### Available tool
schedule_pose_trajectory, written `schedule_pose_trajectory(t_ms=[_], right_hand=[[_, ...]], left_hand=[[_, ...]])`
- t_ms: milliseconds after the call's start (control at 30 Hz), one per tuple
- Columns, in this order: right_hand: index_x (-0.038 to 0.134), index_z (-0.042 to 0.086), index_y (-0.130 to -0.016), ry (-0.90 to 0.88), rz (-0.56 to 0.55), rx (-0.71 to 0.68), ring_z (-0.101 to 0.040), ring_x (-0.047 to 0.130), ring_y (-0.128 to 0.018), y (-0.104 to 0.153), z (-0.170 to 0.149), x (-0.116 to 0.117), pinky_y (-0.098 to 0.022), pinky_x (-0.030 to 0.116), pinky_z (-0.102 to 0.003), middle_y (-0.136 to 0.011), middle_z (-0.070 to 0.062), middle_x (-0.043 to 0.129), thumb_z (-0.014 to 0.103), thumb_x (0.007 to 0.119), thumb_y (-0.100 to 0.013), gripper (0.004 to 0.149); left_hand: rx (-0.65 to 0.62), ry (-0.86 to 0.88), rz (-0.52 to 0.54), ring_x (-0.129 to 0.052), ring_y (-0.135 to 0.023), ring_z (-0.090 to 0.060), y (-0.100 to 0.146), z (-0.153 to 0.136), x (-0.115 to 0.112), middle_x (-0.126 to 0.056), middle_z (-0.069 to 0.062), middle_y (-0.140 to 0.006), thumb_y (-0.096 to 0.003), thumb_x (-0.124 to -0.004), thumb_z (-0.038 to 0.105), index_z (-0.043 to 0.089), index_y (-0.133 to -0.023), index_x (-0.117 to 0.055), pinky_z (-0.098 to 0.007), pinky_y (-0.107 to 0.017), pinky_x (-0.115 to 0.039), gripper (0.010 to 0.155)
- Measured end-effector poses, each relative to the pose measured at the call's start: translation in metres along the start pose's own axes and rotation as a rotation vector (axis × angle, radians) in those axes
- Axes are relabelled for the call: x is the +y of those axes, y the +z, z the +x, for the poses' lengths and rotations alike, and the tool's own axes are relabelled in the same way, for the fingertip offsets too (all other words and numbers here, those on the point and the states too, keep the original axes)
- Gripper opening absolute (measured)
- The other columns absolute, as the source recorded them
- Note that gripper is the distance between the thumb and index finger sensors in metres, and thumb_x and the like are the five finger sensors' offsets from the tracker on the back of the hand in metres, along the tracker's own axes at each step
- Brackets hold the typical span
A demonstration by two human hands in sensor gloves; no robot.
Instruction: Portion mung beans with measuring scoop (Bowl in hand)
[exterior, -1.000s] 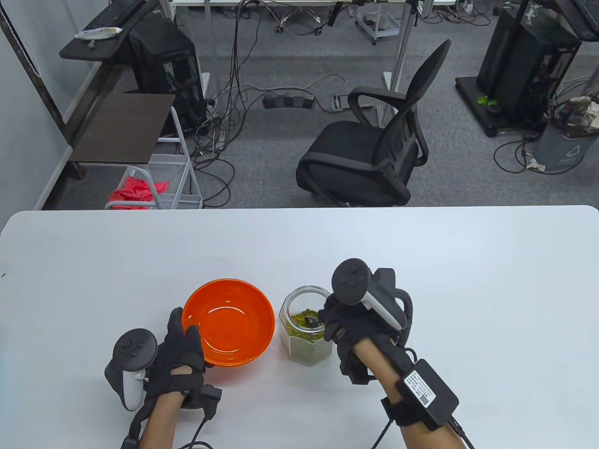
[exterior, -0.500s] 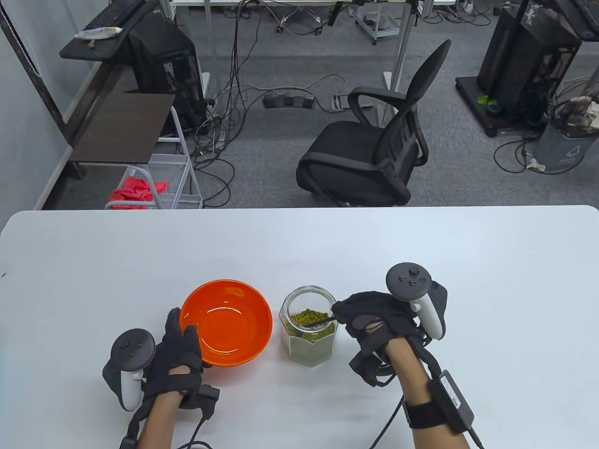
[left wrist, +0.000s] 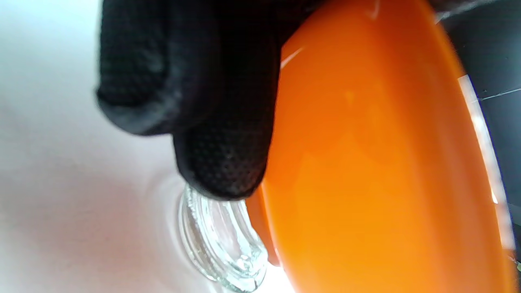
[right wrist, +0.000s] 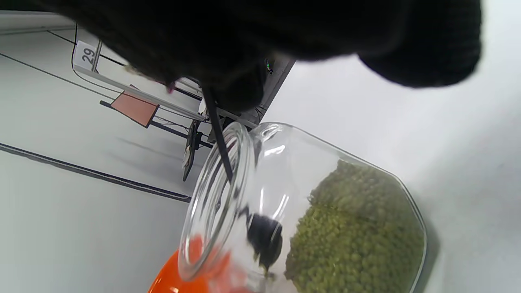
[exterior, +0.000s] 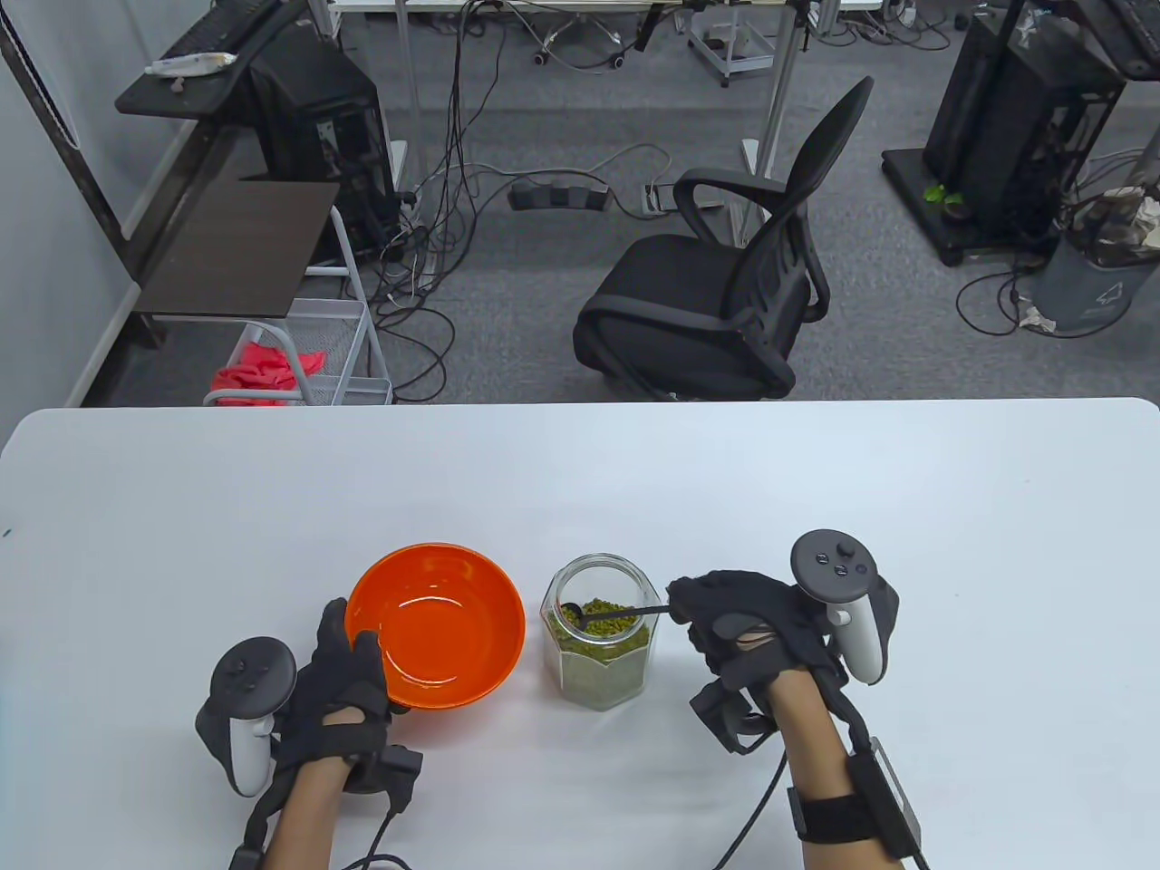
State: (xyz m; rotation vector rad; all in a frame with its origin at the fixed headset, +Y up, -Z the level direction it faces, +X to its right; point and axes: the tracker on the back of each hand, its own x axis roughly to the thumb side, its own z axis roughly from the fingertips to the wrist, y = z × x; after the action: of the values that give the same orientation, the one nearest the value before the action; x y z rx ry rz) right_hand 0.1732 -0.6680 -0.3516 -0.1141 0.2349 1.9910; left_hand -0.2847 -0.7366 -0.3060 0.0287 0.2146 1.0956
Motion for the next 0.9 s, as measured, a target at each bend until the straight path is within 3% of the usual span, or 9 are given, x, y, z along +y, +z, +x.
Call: schedule_pose_trajectory(t_ms=[900], right_hand=[[0.093, 0.002, -0.068, -0.213, -0.043, 0.000, -0.012, 0.093, -0.007, 0.018, -0.016, -0.042, -0.031, 0.084, -0.050, -0.026, 0.001, 0.096, 0.034, 0.085, -0.045, 0.040]], left_hand=[[-0.026, 0.000, -0.013, -0.115, -0.031, -0.021, 0.000, 0.001, -0.003, -0.067, -0.016, -0.097, -0.0557, -0.059, 0.041, 0.007, -0.109, -0.038, -0.024, -0.019, -0.098, 0.067]])
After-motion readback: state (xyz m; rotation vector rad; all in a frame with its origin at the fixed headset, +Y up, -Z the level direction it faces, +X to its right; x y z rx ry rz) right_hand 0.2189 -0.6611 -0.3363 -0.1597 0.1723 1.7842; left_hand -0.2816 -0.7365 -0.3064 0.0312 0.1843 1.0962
